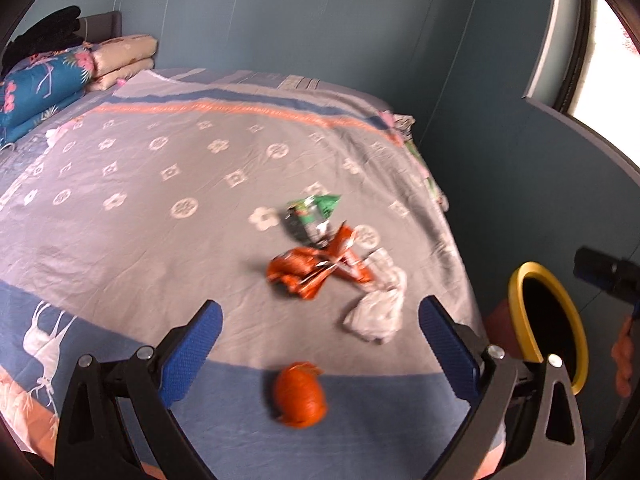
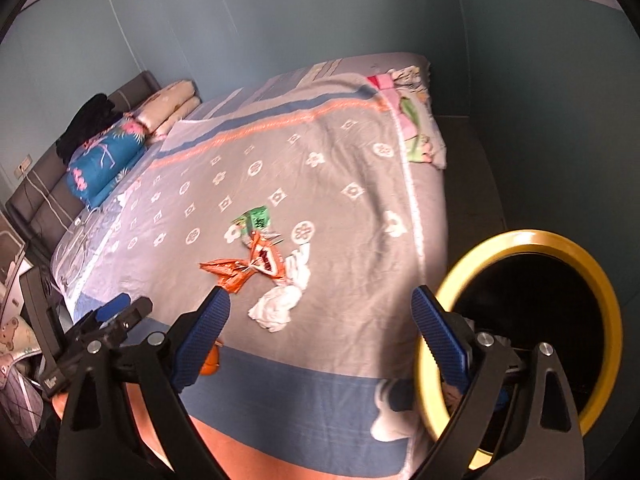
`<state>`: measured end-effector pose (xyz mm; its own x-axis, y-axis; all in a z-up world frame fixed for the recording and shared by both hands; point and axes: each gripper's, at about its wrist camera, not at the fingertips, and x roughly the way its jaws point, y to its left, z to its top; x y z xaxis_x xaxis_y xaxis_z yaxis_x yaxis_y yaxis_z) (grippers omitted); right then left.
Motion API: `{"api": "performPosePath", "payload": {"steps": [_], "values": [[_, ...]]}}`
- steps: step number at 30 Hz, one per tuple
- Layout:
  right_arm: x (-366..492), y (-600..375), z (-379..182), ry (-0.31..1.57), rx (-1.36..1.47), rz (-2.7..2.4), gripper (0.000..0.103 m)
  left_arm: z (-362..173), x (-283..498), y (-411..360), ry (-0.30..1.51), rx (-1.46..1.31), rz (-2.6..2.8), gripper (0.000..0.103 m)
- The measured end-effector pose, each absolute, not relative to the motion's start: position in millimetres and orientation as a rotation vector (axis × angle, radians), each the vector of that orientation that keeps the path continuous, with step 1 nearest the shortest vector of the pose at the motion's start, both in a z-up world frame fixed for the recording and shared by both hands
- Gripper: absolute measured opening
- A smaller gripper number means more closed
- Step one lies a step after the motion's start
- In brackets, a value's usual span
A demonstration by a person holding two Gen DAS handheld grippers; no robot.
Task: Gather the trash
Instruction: 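Move both tools back toward the trash on the bed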
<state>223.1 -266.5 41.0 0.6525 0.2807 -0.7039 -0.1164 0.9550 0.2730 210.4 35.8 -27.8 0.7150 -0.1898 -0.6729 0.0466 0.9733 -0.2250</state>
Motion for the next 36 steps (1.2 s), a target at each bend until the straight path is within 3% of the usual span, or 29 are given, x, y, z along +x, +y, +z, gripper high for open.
{"api": "performPosePath", "payload": {"steps": [16,30,36], "values": [[278,-191,-19,0.970,0.201,0.306,0.088,-79,204,64,0.837,-0.196,-0.128,0.095],[319,-153,-80,1.107,0.157,0.321,0.088,-118,211,45,0.913,-0.148,-0.158,0.095],[330,-142,-102,1.149,0.127,0.314,0.079,-128,214,41,0.929,-0.142,-0.164,0.095]]}}
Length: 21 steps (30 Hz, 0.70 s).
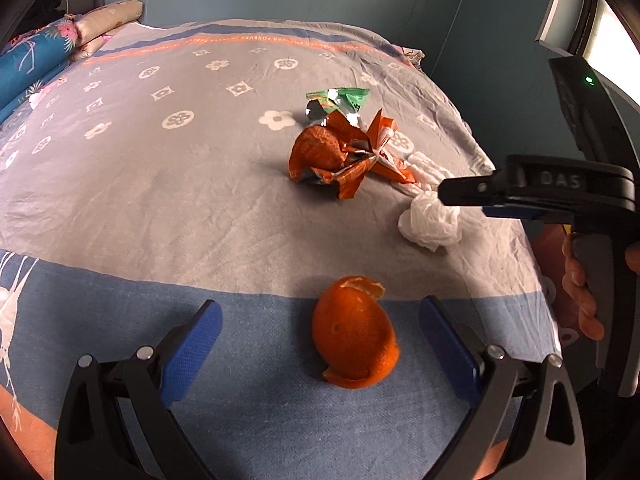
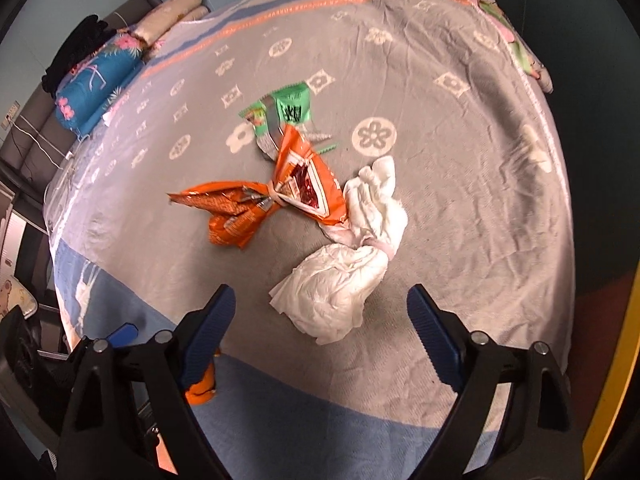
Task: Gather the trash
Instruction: 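Move both tools back toward the trash on the bed, then grasp the orange peel with the left tool while the right tool grasps the white tissue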
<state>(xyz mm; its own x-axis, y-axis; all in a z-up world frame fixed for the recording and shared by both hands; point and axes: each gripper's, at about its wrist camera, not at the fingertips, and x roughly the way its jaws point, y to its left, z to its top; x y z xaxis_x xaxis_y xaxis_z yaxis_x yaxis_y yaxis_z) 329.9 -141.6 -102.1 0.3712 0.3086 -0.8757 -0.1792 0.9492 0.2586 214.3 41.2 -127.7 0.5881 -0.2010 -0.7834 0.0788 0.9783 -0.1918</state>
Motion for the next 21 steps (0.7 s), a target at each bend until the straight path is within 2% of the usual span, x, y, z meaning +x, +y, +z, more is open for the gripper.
{"api": "performPosePath", "payload": {"steps": [4,10,14,21], "values": [[336,-139,-116,1.170,0.122,0.302,0.075,-132,217,37,0.930,-0.129,-0.176,0.094],[342,-135,-128,1.195,0.123,0.297,0.074,-139,220,27,0.941,-0.086,-0.185,0.086],[346,-130,-135,1.212,0.111,0.296,0.064,-143,222,24,0.957,-0.074,-0.191,0.074],[347,-120,-140,1.213,0.058,0.279,0.047,-144,223,18,0.977,-0.072,-0.232,0.043]]}}
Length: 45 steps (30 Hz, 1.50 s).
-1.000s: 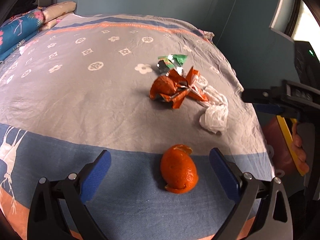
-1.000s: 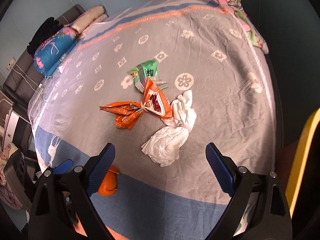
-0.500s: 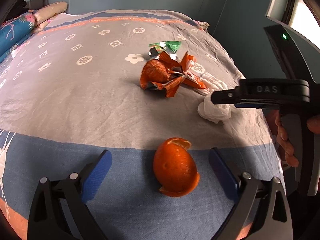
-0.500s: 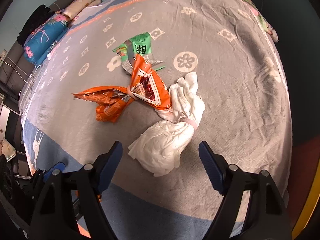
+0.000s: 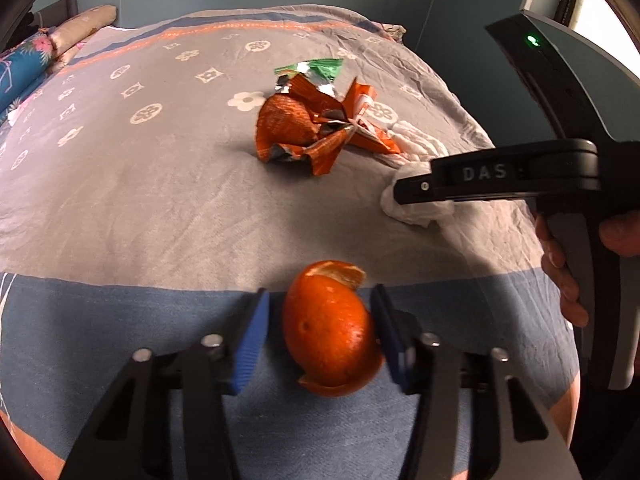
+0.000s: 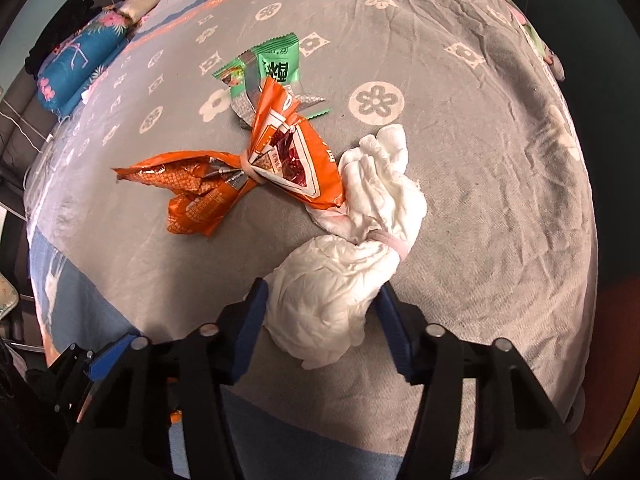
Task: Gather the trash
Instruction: 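Grasp the orange peel with the left tool while the right tool grasps the white tissue, then carry the orange peel and white tissue over the yellow-rimmed bin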
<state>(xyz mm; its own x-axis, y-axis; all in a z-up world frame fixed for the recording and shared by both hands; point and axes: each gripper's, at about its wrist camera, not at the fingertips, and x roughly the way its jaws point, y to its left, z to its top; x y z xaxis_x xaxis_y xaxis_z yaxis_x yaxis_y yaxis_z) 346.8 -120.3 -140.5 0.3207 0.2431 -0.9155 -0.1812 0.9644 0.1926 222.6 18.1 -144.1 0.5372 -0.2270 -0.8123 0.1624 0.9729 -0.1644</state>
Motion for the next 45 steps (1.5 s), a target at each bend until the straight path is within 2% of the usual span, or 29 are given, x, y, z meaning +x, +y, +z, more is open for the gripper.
{"api": "performPosePath", "payload": {"steps": [3,10,33,45], "values": [[347,-118,-142,1.214,0.043,0.272,0.035,-143,221,13,0.973,-0.044,-0.237,0.041],[344,-116,-139,1.201,0.037,0.281,0.022,-143,223,20,0.988,-0.102,-0.264,0.038],[296,-152,-69,1.070,0.017,0.281,0.020,-132,218,51,0.964,-0.268,-0.247,0.037],[251,-183,-20,0.977,0.009,0.306,0.020,-102,209,60,0.892,-0.258,-0.185,0.037]]}}
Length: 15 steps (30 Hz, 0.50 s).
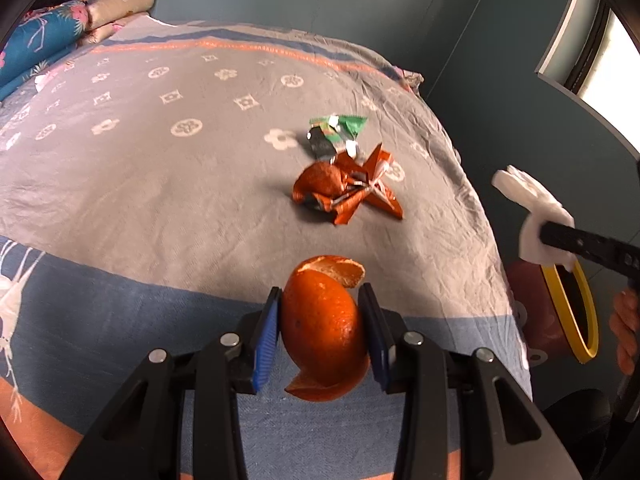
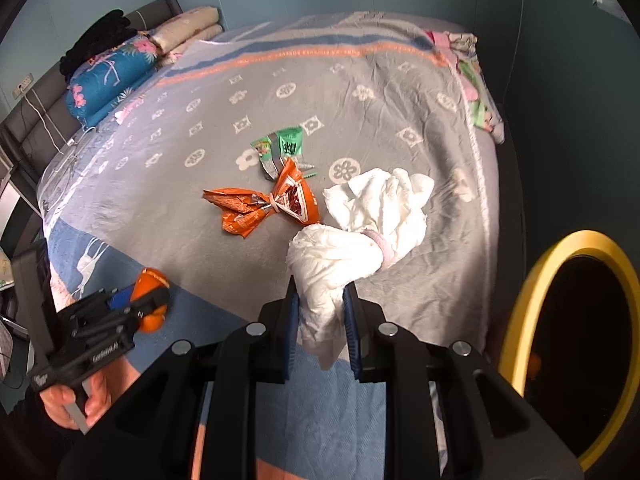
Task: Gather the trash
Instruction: 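Carry the orange peel and white tissue over the yellow-rimmed bin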
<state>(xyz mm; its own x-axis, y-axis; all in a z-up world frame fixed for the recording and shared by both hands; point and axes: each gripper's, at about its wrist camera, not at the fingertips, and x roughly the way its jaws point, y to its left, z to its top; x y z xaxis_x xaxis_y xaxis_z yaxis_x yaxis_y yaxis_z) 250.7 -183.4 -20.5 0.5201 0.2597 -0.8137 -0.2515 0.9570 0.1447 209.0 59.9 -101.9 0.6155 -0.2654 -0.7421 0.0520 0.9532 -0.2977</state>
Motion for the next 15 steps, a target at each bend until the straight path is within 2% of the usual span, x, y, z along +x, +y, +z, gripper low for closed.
{"api": "performPosePath", "payload": {"steps": [15], "values": [[206,-231,30,0.870,0.043,0.311,0.020,-49,199,35,0.823,-0.222,-0.193,0.037]]}}
